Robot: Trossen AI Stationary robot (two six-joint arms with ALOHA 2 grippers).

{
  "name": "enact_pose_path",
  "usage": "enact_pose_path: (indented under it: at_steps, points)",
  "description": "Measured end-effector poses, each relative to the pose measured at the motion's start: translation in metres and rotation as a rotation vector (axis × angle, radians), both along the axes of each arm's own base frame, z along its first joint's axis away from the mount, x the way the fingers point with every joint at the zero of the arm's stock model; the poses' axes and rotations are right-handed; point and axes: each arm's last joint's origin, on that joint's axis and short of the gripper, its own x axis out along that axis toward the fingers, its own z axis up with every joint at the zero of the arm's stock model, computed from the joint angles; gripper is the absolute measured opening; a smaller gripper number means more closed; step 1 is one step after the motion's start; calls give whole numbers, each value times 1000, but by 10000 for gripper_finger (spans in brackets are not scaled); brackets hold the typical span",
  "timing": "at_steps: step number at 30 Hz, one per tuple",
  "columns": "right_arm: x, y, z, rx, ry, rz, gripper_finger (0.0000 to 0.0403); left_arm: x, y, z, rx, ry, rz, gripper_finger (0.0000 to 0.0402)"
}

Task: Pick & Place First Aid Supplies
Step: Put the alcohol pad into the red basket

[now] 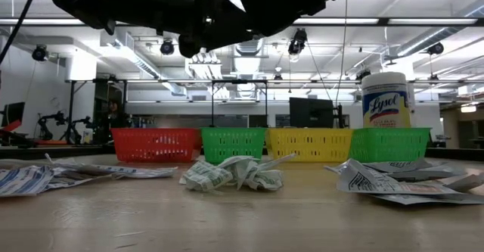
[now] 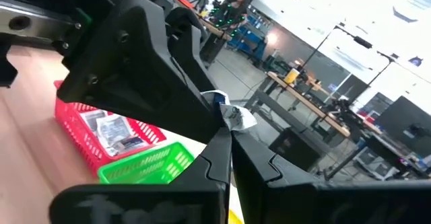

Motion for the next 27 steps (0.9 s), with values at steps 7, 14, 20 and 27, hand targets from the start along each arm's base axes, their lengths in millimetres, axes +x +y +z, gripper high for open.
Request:
enact_pose_path:
  at_steps: [7, 14, 20, 27]
  points:
    - [0, 0, 0, 1, 1, 4, 8, 0, -1, 0, -1, -1, -31, 159]
    - [0, 0, 0, -5, 10, 4, 8, 1, -3, 1, -1, -3, -82, 97]
    - [0, 0, 0, -8, 14, 4, 8, 1, -4, 0, 27, 6, -137, 9]
    - [-1, 1, 0, -61, 92, 12, 8, 1, -5, 0, 27, 5, -145, 2]
